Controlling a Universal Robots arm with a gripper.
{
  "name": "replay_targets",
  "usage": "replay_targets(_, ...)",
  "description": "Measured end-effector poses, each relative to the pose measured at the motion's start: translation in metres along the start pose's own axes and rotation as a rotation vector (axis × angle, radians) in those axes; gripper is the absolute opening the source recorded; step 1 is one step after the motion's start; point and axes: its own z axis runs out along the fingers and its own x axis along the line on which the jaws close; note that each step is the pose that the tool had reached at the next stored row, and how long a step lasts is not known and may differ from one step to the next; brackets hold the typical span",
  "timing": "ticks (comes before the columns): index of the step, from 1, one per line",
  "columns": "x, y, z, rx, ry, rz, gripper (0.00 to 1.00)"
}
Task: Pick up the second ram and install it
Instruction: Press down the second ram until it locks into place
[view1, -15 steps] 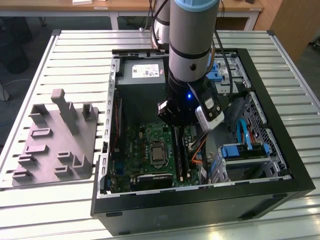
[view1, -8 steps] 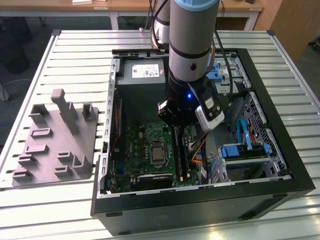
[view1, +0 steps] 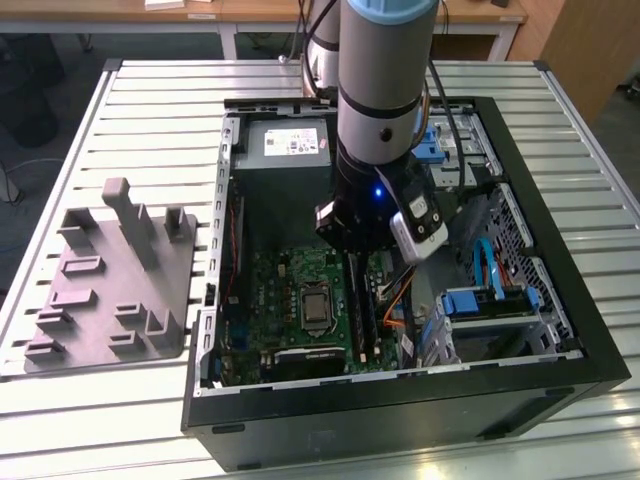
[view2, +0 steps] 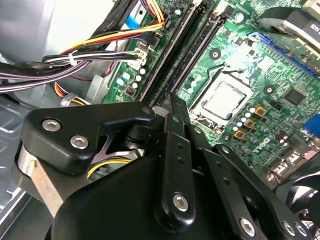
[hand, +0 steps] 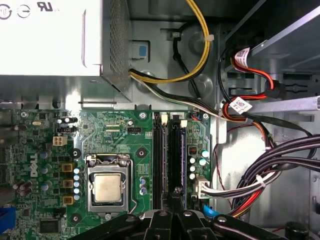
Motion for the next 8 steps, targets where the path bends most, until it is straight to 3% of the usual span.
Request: replay_targets(8, 0.0020, 0.0230, 0.0144, -0.0005, -0.0001, 0.000, 0.10)
